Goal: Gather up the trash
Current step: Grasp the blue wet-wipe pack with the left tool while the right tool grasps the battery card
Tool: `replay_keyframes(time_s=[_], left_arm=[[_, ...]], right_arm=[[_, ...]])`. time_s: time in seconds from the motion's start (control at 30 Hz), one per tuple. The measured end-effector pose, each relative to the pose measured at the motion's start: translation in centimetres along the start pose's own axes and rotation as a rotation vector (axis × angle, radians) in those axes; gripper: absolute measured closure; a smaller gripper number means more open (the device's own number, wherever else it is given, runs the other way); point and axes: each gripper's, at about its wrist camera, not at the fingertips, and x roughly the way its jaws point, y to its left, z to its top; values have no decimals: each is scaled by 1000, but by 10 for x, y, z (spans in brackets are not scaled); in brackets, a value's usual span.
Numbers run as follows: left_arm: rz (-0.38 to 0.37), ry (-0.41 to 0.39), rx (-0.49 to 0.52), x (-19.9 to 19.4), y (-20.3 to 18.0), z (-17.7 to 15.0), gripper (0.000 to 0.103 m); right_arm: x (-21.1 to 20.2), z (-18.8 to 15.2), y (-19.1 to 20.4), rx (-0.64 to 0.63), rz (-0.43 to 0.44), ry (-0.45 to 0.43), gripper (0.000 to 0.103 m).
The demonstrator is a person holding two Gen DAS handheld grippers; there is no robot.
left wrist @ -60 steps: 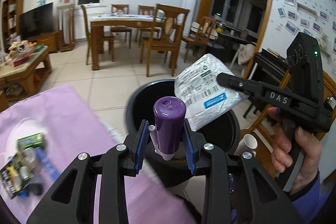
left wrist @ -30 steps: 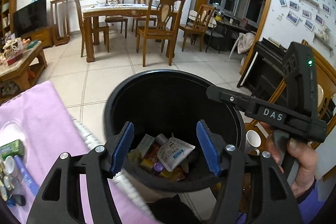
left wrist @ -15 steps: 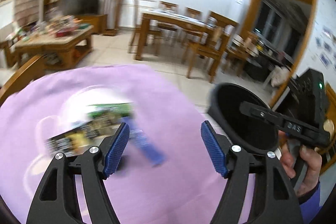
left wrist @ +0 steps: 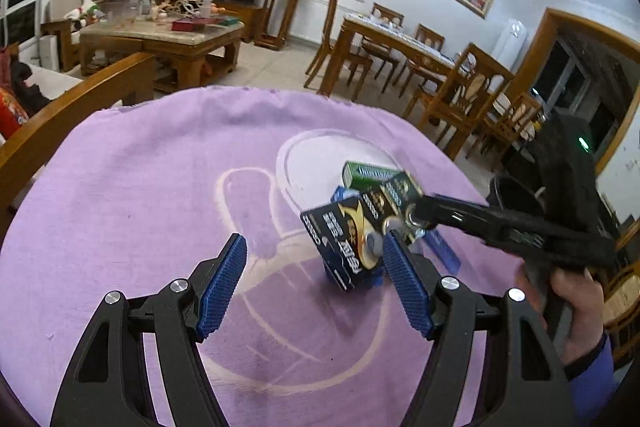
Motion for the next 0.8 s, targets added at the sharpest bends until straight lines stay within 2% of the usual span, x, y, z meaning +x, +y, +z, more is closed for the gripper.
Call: replay_keyframes(time_s=[0.03, 0.1, 0.17, 0.27, 0.3, 0.33, 0.47, 0.5, 0.57, 0.63, 0.73, 0.8], left_arm=[[-4, 7, 10, 1, 0, -2, 33], [-15, 24, 33, 4, 0, -8, 33], [-19, 43, 53, 12, -3, -9, 33], [-15, 65, 75, 19, -8, -15, 32], [-11, 73, 85, 21, -11, -16, 32], [-9, 78, 92, 22, -14, -16, 33], [29, 94, 158, 32, -30, -12, 33], [41, 97, 171, 35, -34, -11, 33], [68, 117, 194, 46, -40, -7, 33], [76, 146, 206, 59, -45, -5, 33], [100, 147, 215, 71, -49, -2, 35], [115, 144, 214, 77, -50, 0, 49]], right_arm=[[8, 2, 3, -7, 1, 15, 69], [15, 1, 9, -30, -13, 24, 92], [14, -1, 11, -38, -11, 12, 97], [-5, -1, 14, -39, 11, -63, 98], [-5, -1, 14, -39, 11, -63, 98], [-29, 1, 10, -21, 16, -135, 98], [-74, -1, -3, 9, -40, -272, 98], [-74, -1, -3, 9, -40, -272, 98], [-98, -3, -17, 32, -68, -329, 98], [-104, -3, -21, 37, -72, -336, 98], [-119, -11, -34, 52, -86, -347, 98], [-127, -17, -43, 64, -92, -348, 98]])
